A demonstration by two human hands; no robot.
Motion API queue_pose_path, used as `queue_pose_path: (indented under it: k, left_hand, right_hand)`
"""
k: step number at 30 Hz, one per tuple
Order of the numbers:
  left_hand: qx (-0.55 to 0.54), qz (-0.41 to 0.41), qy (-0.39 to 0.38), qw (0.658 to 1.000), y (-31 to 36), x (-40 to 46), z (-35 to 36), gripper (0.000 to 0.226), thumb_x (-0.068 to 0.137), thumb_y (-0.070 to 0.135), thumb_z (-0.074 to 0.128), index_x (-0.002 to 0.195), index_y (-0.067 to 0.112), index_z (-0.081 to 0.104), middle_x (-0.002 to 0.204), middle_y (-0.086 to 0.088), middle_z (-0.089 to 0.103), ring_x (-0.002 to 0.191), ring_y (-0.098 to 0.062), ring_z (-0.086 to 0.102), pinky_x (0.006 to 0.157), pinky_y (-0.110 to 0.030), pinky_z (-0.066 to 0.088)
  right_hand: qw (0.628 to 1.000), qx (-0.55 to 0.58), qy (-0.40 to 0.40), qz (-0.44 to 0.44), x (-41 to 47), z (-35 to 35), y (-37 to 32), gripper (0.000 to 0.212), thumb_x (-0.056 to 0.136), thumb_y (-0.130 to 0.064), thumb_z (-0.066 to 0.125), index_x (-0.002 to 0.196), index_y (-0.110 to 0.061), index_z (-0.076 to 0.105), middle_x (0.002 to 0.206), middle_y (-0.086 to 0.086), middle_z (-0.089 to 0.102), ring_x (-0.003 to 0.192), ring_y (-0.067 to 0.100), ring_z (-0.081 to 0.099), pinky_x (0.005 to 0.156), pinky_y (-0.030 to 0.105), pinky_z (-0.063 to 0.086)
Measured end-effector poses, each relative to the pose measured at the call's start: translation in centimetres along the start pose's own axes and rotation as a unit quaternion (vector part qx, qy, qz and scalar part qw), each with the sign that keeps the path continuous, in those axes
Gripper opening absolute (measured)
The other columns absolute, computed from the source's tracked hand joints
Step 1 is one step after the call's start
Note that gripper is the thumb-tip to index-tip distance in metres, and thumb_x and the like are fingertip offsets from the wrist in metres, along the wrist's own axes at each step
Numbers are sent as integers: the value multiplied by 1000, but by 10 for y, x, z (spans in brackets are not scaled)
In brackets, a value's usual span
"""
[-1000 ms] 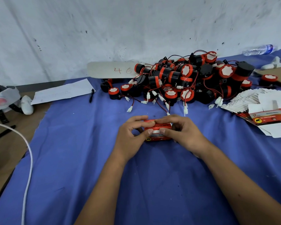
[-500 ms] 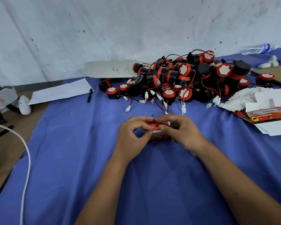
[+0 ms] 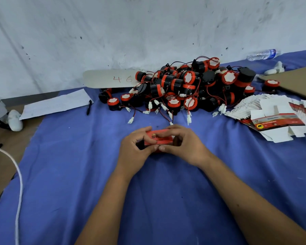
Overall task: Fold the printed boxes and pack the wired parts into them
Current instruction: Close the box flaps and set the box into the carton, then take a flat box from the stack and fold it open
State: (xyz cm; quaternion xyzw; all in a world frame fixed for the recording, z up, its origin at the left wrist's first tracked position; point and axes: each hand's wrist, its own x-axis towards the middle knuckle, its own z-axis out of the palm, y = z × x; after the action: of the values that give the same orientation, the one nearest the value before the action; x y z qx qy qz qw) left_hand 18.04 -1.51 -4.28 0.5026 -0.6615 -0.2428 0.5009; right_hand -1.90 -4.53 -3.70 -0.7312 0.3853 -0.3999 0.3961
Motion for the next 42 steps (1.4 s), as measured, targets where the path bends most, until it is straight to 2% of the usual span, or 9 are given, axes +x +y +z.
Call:
queue_pose_path:
  k: [4,9,14,19,23,26,30,38,42]
  left_hand:
    - [-6,-9,-32,999,4,2,-3,33,70,8,90,69,38,77,121,2,74,118,-11,67,107,-43,52]
    - [-92,26,-59,994,40,8,44,27,71,18,79,87,38,80,118,12,76,112,-9,70,87,-14,56]
    - [-257,100,-163,947,135,32,146,13,89,12,74,97,22,79,132,0,71,125,-21,66,97,-31,57]
    - [-360,61,-285,886,272,4,265,17,95,23,71,110,16,75,113,-8,76,109,-26,73,95,-39,60]
    - [-235,180,-363,884,344,-37,341,10,91,8,74,93,18,76,87,6,77,80,0,71,76,-16,54]
    - [-92,248,-422,867,366,-62,376,4,88,20,77,87,23,76,76,10,70,79,-5,70,72,-21,53]
    - [32,305,-425,852,366,-67,388,5,88,27,80,88,26,75,75,12,59,87,-18,67,75,-28,49]
    - [-170,287,-229,914,333,-60,361,13,86,9,72,81,21,72,90,4,66,81,-5,63,68,-6,46]
    - [-141,144,-145,969,276,-44,342,33,82,2,66,66,30,56,74,12,60,71,-1,53,62,-22,44]
  right_hand:
    - [996,-70,46,-16,-13,3,-6,33,84,-12,83,116,-8,76,116,10,68,104,21,68,93,38,55]
    - [981,-160,112,-16,-53,-45,-34,28,91,-12,76,119,-8,76,104,12,70,92,25,69,84,40,56]
    - [916,-305,261,-15,-137,-161,-105,27,87,-24,77,114,-26,78,86,-2,72,75,10,62,70,31,50]
    - [805,-418,378,188,-274,-275,-174,28,84,-25,79,109,-36,78,71,-22,65,70,-9,59,61,3,41]
    - [670,-488,392,401,-362,-324,-191,22,87,-25,75,106,-35,76,84,-6,68,67,7,60,53,15,40]
    - [640,-446,338,526,-384,-338,-179,22,90,-26,70,111,-32,75,98,1,71,81,18,68,66,24,53]
    - [627,-455,339,533,-383,-341,-171,20,95,-29,64,111,-27,75,104,5,70,85,23,63,67,31,50]
    - [661,-471,401,425,-338,-307,-184,21,95,-22,62,112,-28,73,106,0,73,94,22,68,85,42,60]
    - [789,-427,382,223,-249,-260,-163,19,89,-20,65,101,-28,77,91,-10,73,84,9,67,74,27,55]
